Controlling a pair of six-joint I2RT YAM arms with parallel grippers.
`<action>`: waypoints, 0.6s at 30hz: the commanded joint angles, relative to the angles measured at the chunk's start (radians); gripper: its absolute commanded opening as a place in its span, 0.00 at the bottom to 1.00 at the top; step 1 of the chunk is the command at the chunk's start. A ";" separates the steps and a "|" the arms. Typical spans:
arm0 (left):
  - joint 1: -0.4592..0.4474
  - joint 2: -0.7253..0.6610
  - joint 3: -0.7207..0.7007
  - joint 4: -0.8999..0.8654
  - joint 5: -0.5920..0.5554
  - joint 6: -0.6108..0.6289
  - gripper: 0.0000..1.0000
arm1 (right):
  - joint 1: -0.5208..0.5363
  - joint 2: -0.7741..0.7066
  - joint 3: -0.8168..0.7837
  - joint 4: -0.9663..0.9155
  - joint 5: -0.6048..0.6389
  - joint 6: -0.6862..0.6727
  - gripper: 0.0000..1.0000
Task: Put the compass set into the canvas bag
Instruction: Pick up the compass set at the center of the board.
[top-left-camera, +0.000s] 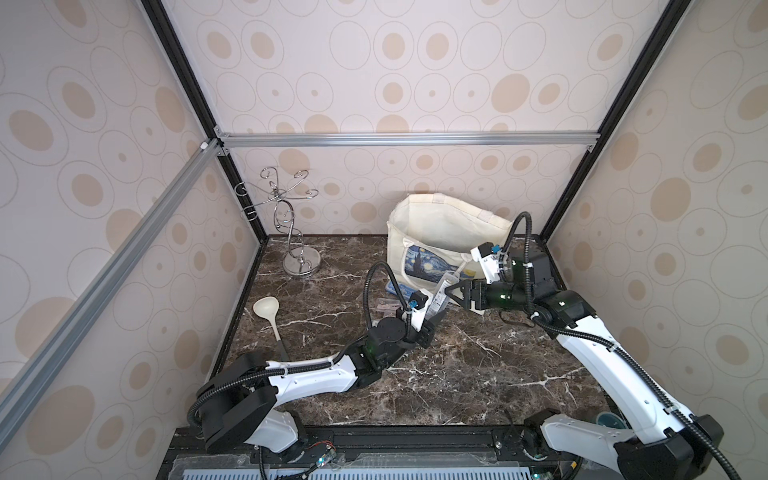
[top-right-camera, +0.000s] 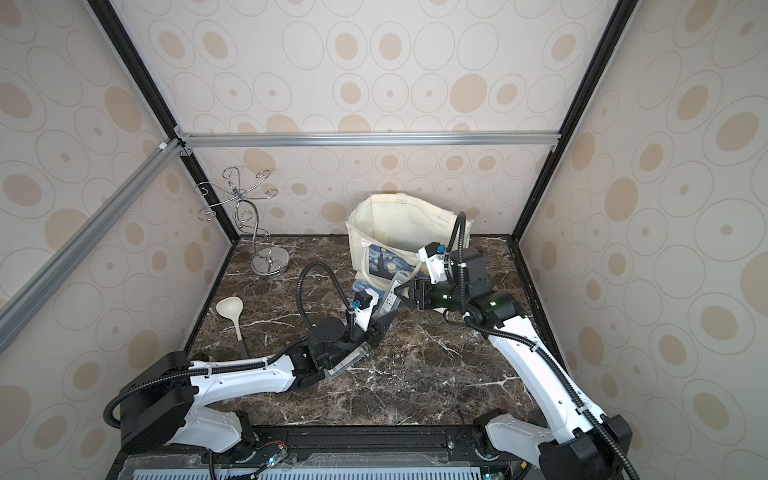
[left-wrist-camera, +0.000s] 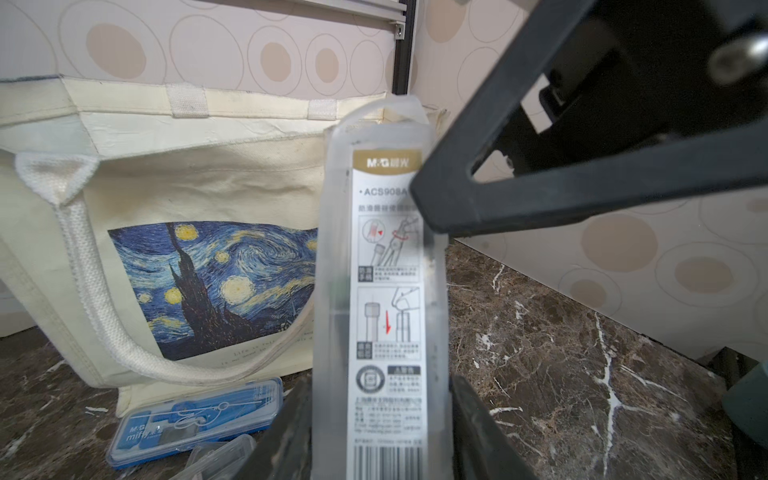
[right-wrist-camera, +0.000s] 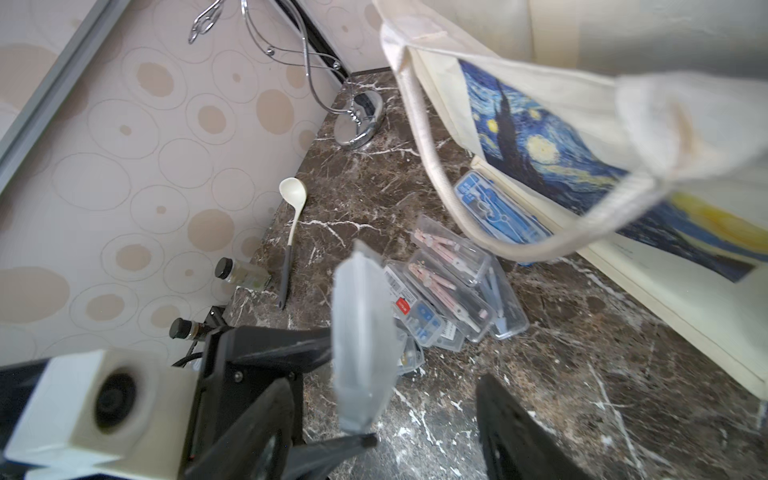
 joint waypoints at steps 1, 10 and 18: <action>-0.007 -0.025 0.004 0.054 -0.024 0.043 0.43 | 0.046 0.036 0.059 0.024 0.026 -0.002 0.70; -0.007 -0.070 -0.021 0.078 -0.070 0.071 0.43 | 0.093 0.108 0.137 0.016 0.069 -0.009 0.62; -0.007 -0.075 -0.016 0.081 -0.084 0.077 0.45 | 0.103 0.151 0.167 0.045 0.025 0.007 0.42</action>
